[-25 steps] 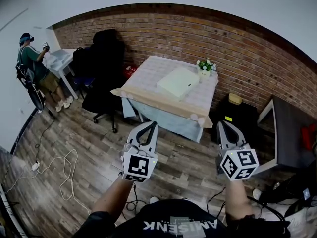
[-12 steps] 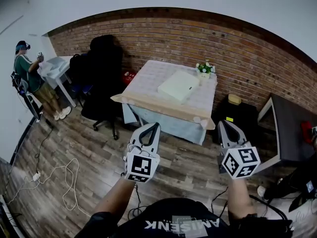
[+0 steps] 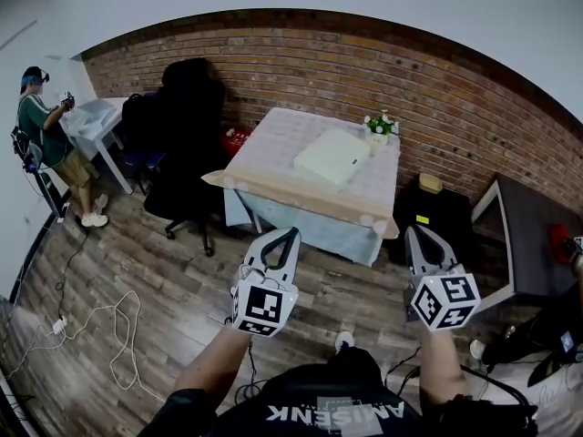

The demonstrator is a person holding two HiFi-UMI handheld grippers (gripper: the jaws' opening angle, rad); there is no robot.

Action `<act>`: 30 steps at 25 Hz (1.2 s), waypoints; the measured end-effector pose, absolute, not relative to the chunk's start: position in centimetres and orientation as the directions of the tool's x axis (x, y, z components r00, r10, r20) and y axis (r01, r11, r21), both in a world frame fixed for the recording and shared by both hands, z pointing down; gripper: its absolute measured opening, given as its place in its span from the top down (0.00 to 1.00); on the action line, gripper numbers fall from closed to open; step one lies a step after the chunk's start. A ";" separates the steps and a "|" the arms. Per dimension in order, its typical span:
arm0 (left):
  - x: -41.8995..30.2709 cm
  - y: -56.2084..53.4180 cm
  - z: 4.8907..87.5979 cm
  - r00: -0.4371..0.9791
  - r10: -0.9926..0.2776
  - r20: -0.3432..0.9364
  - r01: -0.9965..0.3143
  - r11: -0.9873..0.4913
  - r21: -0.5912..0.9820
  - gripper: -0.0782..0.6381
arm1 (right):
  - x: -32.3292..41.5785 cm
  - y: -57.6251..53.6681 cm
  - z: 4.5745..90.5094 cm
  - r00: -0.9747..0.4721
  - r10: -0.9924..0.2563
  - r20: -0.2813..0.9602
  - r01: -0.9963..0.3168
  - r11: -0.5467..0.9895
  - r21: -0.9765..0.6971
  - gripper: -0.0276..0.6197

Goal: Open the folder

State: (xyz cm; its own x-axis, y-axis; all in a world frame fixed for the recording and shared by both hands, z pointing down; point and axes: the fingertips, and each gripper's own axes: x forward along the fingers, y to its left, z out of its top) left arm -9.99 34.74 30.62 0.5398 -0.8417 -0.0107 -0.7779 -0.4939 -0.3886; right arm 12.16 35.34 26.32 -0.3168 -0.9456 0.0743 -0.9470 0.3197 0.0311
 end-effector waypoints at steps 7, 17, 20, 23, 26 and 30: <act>-11.1 31.1 31.2 0.512 -0.859 0.002 -0.802 -0.479 -0.358 0.88 | 11.7 30.8 26.3 -0.332 -0.941 0.063 -0.942 0.334 0.024 0.89; -10.2 23.7 29.6 0.497 -0.868 0.015 -0.795 -0.462 -0.392 0.87 | 13.8 22.1 27.0 -0.343 -0.938 0.056 -0.939 0.342 -0.021 0.89; -9.1 20.7 30.2 0.492 -0.870 0.034 -0.796 -0.466 -0.387 0.87 | 15.2 18.9 27.3 -0.341 -0.938 0.066 -0.940 0.340 -0.028 0.89; -7.9 17.3 31.4 0.478 -0.876 0.065 -0.804 -0.466 -0.369 0.87 | 16.4 15.6 27.5 -0.352 -0.932 0.081 -0.936 0.351 -0.032 0.89; -6.2 14.1 31.3 0.477 -0.875 0.082 -0.804 -0.472 -0.362 0.87 | 17.8 12.4 27.5 -0.363 -0.927 0.093 -0.932 0.362 -0.033 0.89; -4.3 10.2 30.9 0.472 -0.875 0.108 -0.798 -0.476 -0.370 0.87 | 18.9 8.1 27.7 -0.391 -0.916 0.094 -0.920 0.388 -0.045 0.89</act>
